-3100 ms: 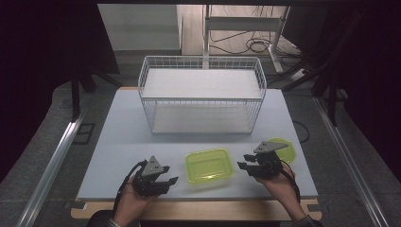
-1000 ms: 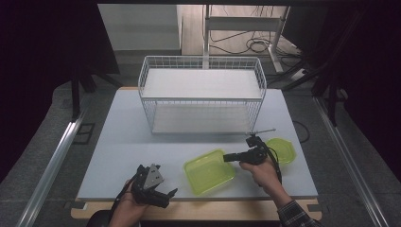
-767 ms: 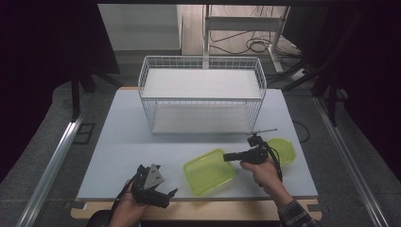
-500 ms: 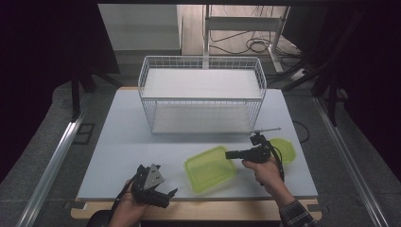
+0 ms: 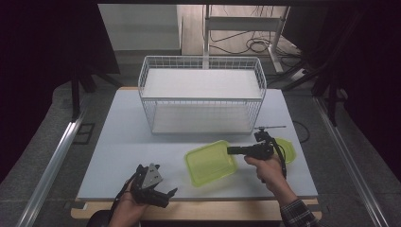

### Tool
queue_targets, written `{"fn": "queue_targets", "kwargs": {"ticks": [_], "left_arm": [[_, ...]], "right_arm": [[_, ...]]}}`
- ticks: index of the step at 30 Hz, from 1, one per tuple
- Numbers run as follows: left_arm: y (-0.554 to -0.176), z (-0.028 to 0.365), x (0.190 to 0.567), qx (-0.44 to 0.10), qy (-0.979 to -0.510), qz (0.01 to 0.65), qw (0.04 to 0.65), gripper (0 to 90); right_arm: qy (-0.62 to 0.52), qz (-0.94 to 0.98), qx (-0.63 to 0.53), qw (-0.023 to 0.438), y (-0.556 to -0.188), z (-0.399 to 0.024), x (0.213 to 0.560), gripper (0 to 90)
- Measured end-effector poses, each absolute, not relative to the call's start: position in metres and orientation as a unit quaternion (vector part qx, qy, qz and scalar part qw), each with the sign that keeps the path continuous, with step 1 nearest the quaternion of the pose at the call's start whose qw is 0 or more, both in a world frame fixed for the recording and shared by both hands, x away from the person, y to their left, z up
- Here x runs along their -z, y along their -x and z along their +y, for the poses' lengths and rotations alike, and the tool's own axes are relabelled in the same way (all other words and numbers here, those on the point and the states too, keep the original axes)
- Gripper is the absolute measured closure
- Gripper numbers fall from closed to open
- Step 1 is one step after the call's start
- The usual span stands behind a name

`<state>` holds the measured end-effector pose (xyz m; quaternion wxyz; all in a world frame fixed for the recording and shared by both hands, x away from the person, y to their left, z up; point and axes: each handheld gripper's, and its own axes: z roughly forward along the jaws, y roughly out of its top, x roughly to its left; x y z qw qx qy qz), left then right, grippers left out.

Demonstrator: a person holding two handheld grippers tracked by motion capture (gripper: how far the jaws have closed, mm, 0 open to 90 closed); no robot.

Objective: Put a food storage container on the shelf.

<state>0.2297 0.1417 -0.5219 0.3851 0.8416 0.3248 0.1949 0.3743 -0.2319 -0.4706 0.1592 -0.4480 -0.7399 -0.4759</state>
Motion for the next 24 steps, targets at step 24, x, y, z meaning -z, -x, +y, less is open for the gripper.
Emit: {"fn": "queue_targets", "kwargs": {"ticks": [24], "left_arm": [[-0.231, 0.147, 0.520, -0.186, -0.831, 0.337, 0.401, 1.4]], "right_arm": [[0.441, -0.703, 0.539, 0.142, -0.390, -0.236, 0.411, 81.7]]}}
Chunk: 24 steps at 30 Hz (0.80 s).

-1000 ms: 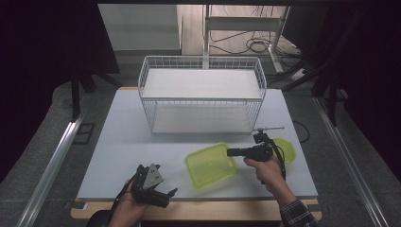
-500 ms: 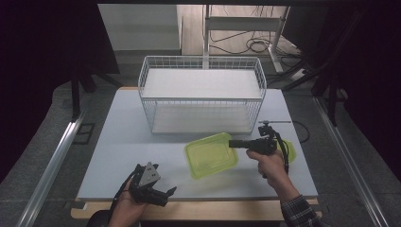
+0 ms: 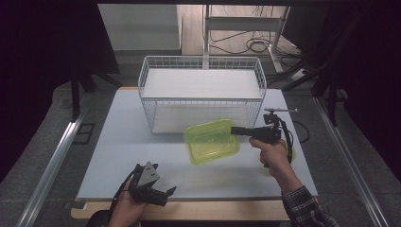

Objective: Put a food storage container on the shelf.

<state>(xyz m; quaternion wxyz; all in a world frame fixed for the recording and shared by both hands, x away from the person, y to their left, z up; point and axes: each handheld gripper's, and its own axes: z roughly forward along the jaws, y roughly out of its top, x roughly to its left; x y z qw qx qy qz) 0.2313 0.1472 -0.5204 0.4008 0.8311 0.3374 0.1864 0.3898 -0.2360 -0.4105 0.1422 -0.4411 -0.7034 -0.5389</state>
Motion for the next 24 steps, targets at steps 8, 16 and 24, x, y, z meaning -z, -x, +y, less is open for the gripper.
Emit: {"fn": "queue_targets", "kwargs": {"ticks": [8, 16, 24], "left_arm": [[-0.231, 0.147, 0.521, -0.185, -0.833, 0.336, 0.399, 1.4], [-0.232, 0.148, 0.520, -0.185, -0.830, 0.338, 0.403, 1.6], [-0.232, 0.149, 0.520, -0.185, -0.827, 0.340, 0.408, 1.6]], "right_arm": [[0.434, -0.696, 0.556, 0.134, -0.394, -0.236, 0.387, 81.7], [0.432, -0.688, 0.568, 0.130, -0.402, -0.234, 0.367, 81.7], [0.433, -0.679, 0.581, 0.118, -0.412, -0.230, 0.346, 81.7]]}}
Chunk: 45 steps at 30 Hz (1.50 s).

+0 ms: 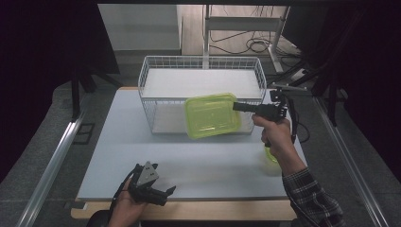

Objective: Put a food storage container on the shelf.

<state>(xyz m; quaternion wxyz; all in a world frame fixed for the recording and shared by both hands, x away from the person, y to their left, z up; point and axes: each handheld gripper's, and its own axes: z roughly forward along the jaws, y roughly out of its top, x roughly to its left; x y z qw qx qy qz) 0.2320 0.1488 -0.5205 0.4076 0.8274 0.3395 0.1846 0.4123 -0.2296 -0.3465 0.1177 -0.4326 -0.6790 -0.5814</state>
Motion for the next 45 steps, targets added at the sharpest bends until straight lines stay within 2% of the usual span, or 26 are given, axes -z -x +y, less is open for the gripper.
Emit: {"fn": "queue_targets", "kwargs": {"ticks": [18, 33, 45], "left_arm": [[-0.232, 0.149, 0.521, -0.182, -0.827, 0.339, 0.410, 1.7], [-0.232, 0.149, 0.521, -0.181, -0.829, 0.337, 0.409, 1.8], [-0.232, 0.148, 0.522, -0.180, -0.834, 0.334, 0.402, 1.8]], "right_arm": [[0.460, -0.656, 0.594, 0.062, -0.454, -0.206, 0.309, 81.7], [0.486, -0.653, 0.579, 0.029, -0.483, -0.187, 0.307, 81.6], [0.500, -0.660, 0.561, -0.011, -0.488, -0.180, 0.312, 80.2]]}}
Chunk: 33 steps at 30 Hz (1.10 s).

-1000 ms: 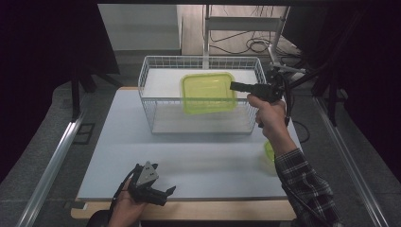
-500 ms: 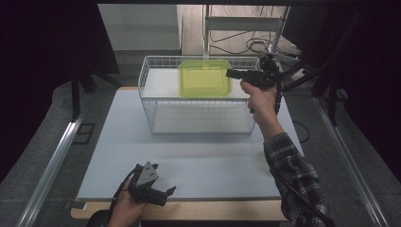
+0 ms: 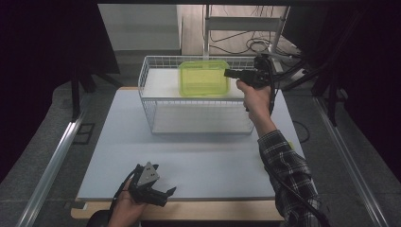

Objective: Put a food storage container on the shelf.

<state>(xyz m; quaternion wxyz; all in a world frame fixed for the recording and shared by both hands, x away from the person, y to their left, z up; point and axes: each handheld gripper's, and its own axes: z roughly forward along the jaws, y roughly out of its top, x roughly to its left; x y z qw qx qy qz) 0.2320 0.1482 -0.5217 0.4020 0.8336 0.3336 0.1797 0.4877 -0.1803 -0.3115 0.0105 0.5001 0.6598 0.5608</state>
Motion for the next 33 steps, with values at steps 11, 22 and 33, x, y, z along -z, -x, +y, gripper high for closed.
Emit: {"fn": "queue_targets", "kwargs": {"ticks": [11, 22, 33], "left_arm": [[-0.232, 0.148, 0.522, -0.179, -0.836, 0.332, 0.399, 1.8], [-0.232, 0.147, 0.523, -0.179, -0.838, 0.330, 0.396, 1.8], [-0.232, 0.147, 0.523, -0.177, -0.838, 0.330, 0.397, 1.8]], "right_arm": [[-0.506, 0.680, -0.527, 0.066, -0.494, -0.172, 0.311, 75.7], [-0.513, 0.683, -0.514, 0.082, -0.501, -0.168, 0.318, 70.0], [-0.507, 0.699, -0.492, 0.108, -0.506, -0.163, 0.320, 61.1]]}}
